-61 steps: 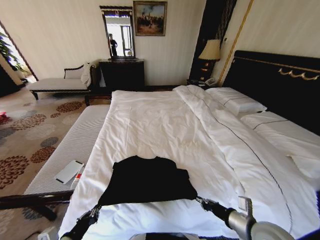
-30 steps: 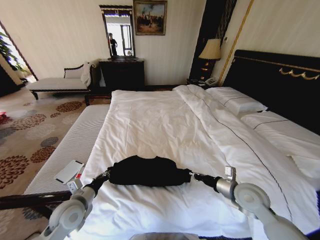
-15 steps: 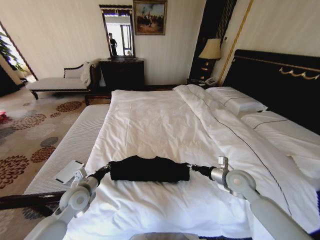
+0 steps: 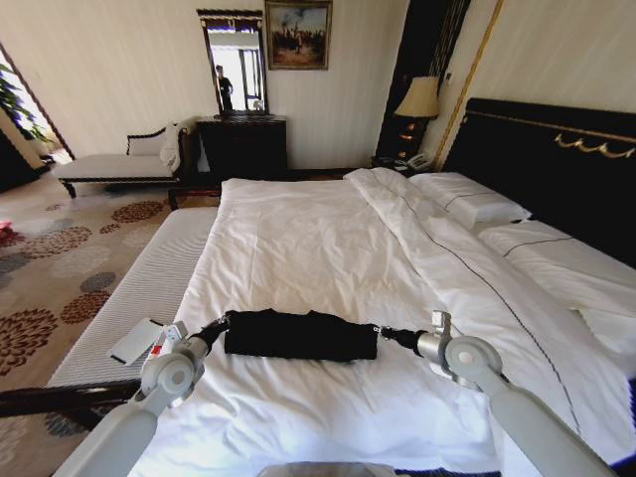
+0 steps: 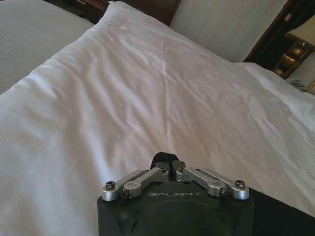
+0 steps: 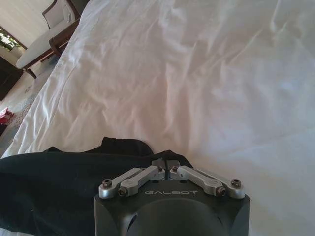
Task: Fold the clothes on the bed.
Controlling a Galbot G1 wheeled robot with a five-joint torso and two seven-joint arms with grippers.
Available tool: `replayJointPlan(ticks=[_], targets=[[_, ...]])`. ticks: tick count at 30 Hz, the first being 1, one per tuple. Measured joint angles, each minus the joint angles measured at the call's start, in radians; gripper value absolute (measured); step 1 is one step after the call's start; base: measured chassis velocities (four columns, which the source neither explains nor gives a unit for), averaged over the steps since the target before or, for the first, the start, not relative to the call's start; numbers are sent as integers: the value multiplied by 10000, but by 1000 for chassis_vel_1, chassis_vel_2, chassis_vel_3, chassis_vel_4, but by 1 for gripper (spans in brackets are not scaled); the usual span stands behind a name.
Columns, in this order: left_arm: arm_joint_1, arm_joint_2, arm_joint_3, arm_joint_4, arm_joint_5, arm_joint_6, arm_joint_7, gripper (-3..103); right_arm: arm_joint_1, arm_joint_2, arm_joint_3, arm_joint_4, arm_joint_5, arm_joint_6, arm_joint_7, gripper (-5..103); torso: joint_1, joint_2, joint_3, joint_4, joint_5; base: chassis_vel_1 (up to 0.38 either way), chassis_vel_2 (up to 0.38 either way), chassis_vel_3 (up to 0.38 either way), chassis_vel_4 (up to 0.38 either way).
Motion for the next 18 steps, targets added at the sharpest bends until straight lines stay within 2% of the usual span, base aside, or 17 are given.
replayJointPlan(ticks=[6,7,8,10,12,13,16,17,18], targets=[[-649,-214,525,431,94,1,4,1,220,97,-189,-205,-132,100,-28,0,1,0,0,-3,-1,0,0,0,0],[-716,-226,625,490,124,2,8,1,255,116,-242,-252,-167,113,-28,-3,1,0,0,-2,-1,0,0,0,0],[-767,-237,707,547,149,3,14,1,291,134,-296,-305,-204,136,-31,1,1,0,0,-2,0,0,0,0,0],[-790,-242,753,583,162,5,19,1,328,151,-342,-363,-251,161,-58,1,1,0,0,-3,0,0,0,0,0],[-790,-242,796,613,168,9,28,1,430,184,-430,-474,-344,222,-111,8,0,0,0,-3,-1,0,0,0,0],[-790,-242,796,613,168,9,28,1,430,184,-430,-474,-344,222,-111,8,0,0,0,-3,-1,0,0,0,0],[-740,-283,801,613,159,20,27,1,642,205,-581,-632,-411,304,-120,25,1,0,0,-1,0,0,0,0,0],[-740,-312,802,624,153,21,18,-2,714,205,-644,-679,-428,330,-126,30,1,0,-1,-2,-1,0,0,0,0],[-740,-312,802,624,153,21,18,-2,714,205,-644,-679,-428,330,-126,30,1,0,-1,-2,-1,0,0,0,0]])
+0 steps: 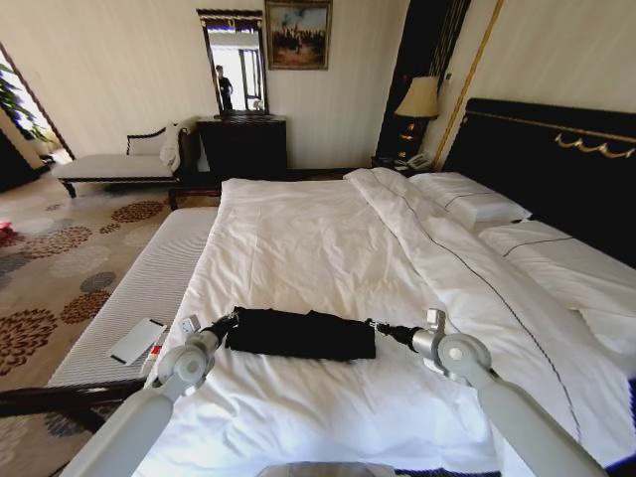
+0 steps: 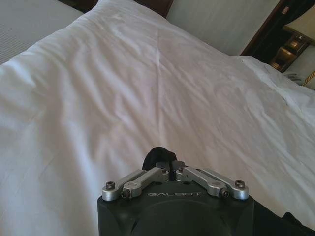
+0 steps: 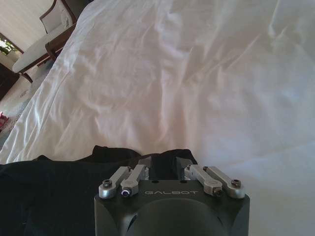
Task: Fold the clothes on the bed.
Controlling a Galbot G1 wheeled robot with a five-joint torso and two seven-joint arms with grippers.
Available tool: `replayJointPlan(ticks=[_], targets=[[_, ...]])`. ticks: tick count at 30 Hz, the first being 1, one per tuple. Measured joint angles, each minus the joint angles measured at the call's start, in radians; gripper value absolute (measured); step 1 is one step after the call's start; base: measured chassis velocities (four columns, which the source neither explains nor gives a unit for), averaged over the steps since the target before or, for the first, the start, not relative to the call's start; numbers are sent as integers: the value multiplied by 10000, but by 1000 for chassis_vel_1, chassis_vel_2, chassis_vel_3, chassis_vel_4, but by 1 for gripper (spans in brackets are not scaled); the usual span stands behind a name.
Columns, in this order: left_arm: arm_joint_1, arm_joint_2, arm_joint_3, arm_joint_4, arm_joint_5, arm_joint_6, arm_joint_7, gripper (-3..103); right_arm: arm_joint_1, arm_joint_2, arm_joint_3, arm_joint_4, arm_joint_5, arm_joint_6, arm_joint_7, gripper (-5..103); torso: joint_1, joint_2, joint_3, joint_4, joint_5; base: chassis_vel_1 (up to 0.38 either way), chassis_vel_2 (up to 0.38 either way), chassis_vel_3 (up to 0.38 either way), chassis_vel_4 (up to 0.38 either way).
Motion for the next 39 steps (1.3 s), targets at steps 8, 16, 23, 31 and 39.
replayJointPlan(ticks=[8,16,23,31,39], targets=[[-15,-49,-188,69,188,-2,-93,28,140,-12,-49,-39,-122,126,-13,62,-1,0,0,-1,0,0,0,0,0],[432,168,-795,-174,976,-178,-23,55,-112,-174,349,168,-788,315,-144,90,-1,0,0,-1,1,0,0,0,0],[1127,395,-1296,-618,2214,-625,196,82,-573,-259,795,637,-1597,720,-304,100,-1,0,0,0,-1,0,0,0,0],[2254,419,-1863,-1061,3990,-1361,450,100,-1715,57,1539,1141,-3474,1900,-924,100,-1,0,-1,1,-1,0,0,0,0],[3259,33,-2447,-1564,5595,-2346,680,100,-3144,658,2542,1690,-4911,2937,-1416,100,-2,0,-1,-2,0,0,0,0,0]])
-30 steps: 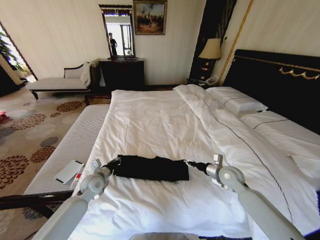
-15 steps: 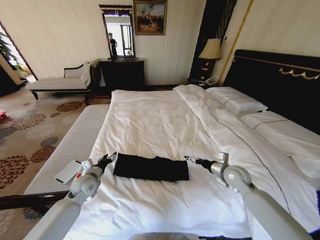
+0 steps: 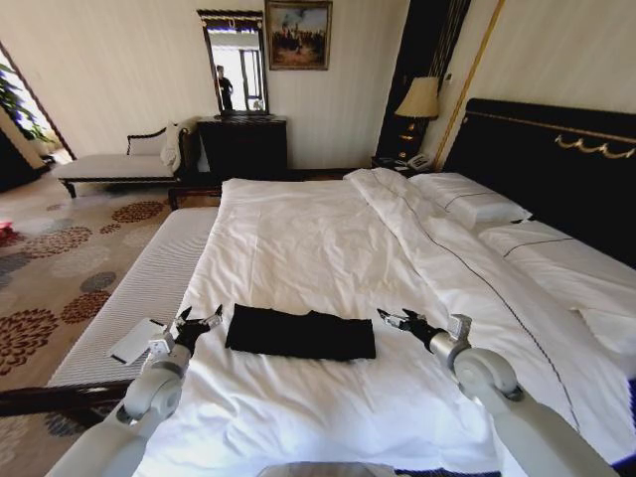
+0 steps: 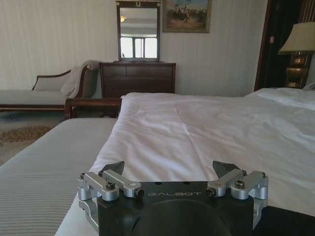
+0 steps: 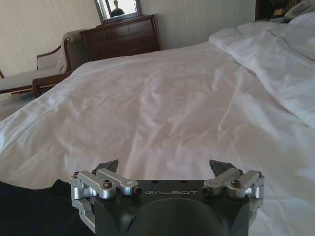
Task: Fold the clothes on the bed.
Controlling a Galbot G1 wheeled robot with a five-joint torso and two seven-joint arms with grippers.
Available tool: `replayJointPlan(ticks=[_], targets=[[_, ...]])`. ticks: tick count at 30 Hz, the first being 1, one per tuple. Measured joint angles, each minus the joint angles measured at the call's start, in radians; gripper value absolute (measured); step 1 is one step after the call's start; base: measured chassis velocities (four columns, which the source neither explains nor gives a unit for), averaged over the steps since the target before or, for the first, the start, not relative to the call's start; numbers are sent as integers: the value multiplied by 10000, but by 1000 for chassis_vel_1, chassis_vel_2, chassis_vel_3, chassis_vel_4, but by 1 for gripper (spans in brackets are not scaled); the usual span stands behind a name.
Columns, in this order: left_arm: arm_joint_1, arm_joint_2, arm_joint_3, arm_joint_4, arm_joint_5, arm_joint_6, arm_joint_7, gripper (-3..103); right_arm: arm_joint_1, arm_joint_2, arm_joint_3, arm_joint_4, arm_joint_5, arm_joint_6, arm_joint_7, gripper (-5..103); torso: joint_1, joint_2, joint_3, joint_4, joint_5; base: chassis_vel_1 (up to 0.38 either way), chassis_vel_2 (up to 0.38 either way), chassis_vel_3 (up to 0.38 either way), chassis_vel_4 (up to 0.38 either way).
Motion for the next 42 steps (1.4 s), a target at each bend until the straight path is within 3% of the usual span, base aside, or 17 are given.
replayJointPlan(ticks=[2,3,8,9,12,15,19,25,33,35,36,39,40,42], targets=[[359,-177,-279,-121,655,-513,168,100,-446,186,284,70,-722,585,-265,100,0,0,0,0,1,0,0,0,0],[359,-177,-279,-121,655,-513,168,100,-446,186,284,70,-722,585,-265,100,0,0,0,0,1,0,0,0,0],[1409,-864,-1106,-332,2343,-1650,564,100,-1236,800,708,-29,-2406,2793,-882,100,0,0,0,2,1,0,0,0,0],[1409,-864,-1106,-332,2343,-1650,564,100,-1236,800,708,-29,-2406,2793,-882,100,0,0,0,2,1,0,0,0,0],[2353,-1238,-1655,-527,2819,-2051,994,100,-1716,1187,875,-29,-3088,3735,-1217,100,0,0,0,-2,3,0,0,0,0],[3082,-1487,-2020,-683,2866,-2238,1324,100,-1927,1371,970,73,-3339,3925,-1314,100,-1,1,-1,2,0,0,0,0,0],[4092,-1921,-2606,-725,3248,-2985,1754,100,-2184,1468,993,329,-3336,3539,-1338,100,-1,1,-1,1,-1,0,0,0,0],[4676,-2143,-2868,-596,3356,-3888,2066,100,-2279,1467,982,617,-3090,2945,-1230,100,1,0,1,0,0,0,0,0,0],[4777,-2220,-2869,-604,3388,-4041,2089,100,-2349,1390,863,644,-2601,2620,-1185,100,0,1,1,0,0,0,0,0,0],[4763,-2218,-2858,-606,3387,-4041,2089,100,-2411,1212,859,928,-1006,1884,-1300,100,1,0,1,0,-1,0,0,0,0],[4763,-2218,-2858,-606,3387,-4041,2089,100,-2411,1212,859,928,-1006,1884,-1300,100,1,0,1,0,-1,0,0,0,0],[4749,-2211,-2846,-607,3382,-4037,2085,100,-2216,825,861,1369,1294,546,-1118,100,1,0,1,-1,-1,0,0,0,0],[4749,-2211,-2846,-607,3382,-4037,2085,100,-2216,825,861,1369,1294,546,-1118,100,1,0,1,-1,-1,0,0,0,0],[4742,-2207,-2842,-607,3375,-4027,2080,100,-1692,494,778,1536,3094,-630,-355,100,0,1,1,1,-1,0,0,0,0]])
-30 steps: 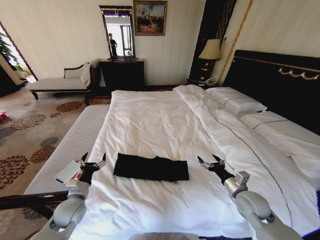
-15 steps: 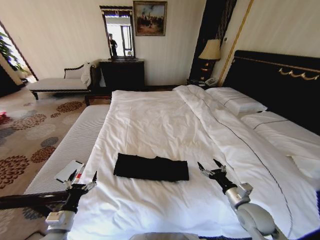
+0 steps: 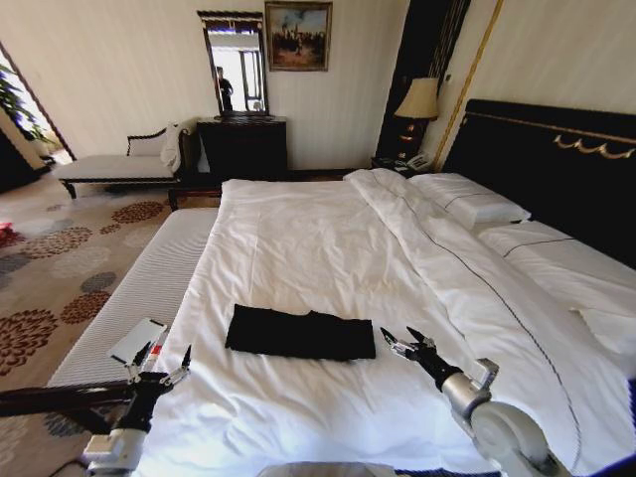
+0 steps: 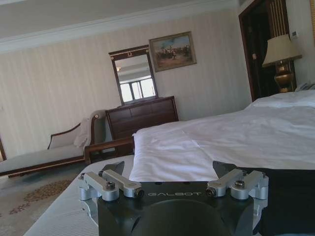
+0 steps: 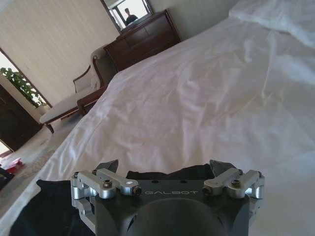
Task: Fold the clothes on the bed.
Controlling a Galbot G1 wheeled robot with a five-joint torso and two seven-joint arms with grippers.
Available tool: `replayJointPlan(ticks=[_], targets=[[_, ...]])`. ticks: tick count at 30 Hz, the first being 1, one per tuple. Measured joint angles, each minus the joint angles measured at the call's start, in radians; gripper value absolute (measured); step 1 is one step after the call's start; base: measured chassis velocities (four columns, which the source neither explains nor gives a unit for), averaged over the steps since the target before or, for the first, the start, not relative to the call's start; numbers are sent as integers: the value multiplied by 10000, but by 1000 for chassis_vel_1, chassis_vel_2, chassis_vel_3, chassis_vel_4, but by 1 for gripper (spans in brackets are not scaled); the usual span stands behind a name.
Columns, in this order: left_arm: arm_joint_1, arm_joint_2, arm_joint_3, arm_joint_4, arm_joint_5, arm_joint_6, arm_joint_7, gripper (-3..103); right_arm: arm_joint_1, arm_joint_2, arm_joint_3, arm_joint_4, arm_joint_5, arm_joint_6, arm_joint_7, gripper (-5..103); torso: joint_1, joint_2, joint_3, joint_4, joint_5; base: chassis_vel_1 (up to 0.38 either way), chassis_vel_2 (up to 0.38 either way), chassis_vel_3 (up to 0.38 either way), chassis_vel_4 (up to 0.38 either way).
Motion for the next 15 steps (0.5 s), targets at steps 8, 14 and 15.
replayJointPlan(ticks=[8,14,15], targets=[[-16,7,11,0,-17,25,-13,100,967,-641,13,-624,2548,-2549,1177,100,3,-3,2,-6,1,0,0,0,0],[-22,10,18,1,-25,37,-21,100,1647,-824,-368,-1225,2943,-3202,1233,100,2,-3,1,2,-1,0,0,0,0],[-23,11,18,2,-27,39,-23,100,1794,-854,-473,-1411,2899,-3206,1189,100,2,-2,1,0,0,0,0,0,0]])
